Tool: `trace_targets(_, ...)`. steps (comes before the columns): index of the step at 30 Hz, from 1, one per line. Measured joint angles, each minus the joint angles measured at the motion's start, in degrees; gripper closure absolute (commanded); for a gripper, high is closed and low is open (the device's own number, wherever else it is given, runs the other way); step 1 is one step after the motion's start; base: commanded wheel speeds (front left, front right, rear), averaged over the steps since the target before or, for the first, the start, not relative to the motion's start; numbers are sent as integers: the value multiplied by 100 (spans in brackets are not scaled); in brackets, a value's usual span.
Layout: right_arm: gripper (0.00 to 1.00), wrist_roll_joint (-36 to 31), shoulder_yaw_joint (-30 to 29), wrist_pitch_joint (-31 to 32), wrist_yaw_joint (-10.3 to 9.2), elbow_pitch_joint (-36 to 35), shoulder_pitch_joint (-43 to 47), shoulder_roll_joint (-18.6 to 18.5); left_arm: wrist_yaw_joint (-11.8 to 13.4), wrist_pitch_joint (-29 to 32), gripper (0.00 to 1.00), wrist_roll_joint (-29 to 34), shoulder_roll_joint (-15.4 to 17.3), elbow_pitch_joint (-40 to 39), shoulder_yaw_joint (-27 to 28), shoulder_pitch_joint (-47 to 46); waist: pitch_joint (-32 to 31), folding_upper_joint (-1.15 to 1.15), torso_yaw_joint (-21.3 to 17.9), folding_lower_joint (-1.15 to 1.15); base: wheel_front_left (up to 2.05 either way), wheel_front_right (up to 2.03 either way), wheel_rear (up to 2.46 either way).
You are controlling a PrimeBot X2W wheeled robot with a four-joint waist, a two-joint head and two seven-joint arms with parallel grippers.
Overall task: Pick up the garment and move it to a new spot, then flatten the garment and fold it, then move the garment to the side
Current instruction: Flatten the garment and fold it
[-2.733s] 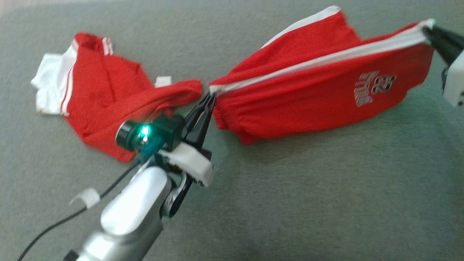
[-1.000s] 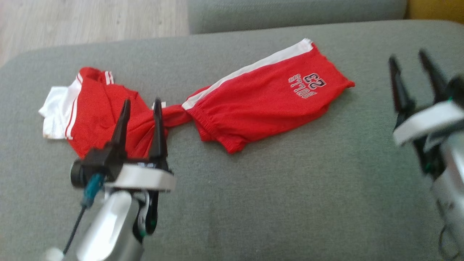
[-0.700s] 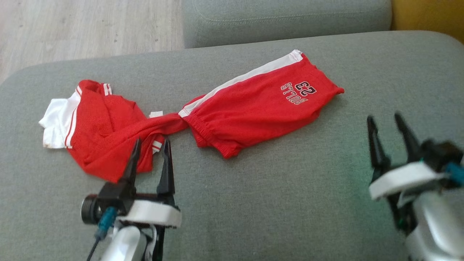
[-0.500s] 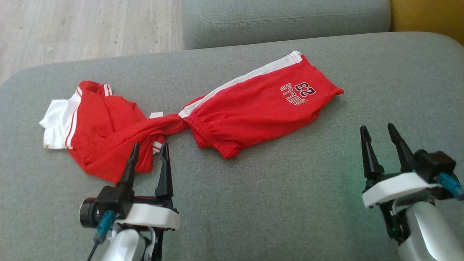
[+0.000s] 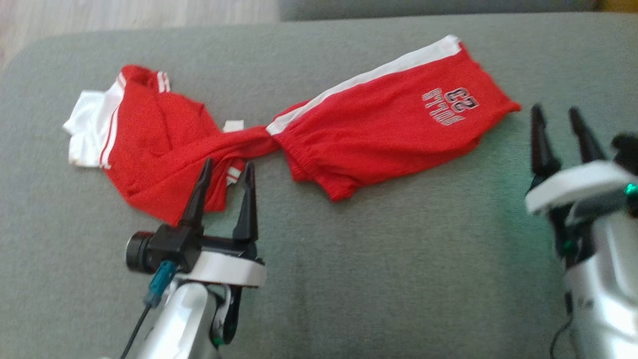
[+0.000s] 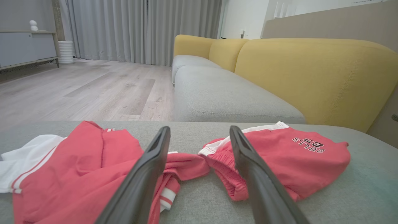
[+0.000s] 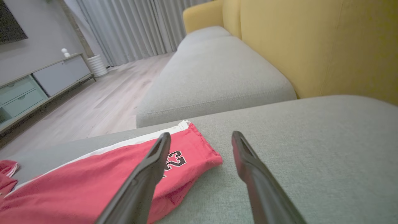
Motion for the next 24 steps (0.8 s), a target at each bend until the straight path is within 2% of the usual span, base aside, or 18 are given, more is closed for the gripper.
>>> trace_targets(4,0,86,-631,397,0,770,-744,16,-54,0,0,1,-75,15,-123,-219,246,0,262,0,0,0,0)
trace_targets(10,0,-357,-1230,654,0,2065,-1434,-80,-94,0,0,1,-100,52,-309,-396,513,0,661,0,0,0,0)
trace_targets(15,0,-735,-1418,670,0,2842,-1844,-240,-91,0,0,-8,-113,68,-438,-495,651,0,885,-1,0,0,0)
trace_targets(24,0,-1180,-1437,554,0,3630,-2412,-454,31,0,0,-126,-123,37,-621,-616,802,0,1008,-2,0,0,0)
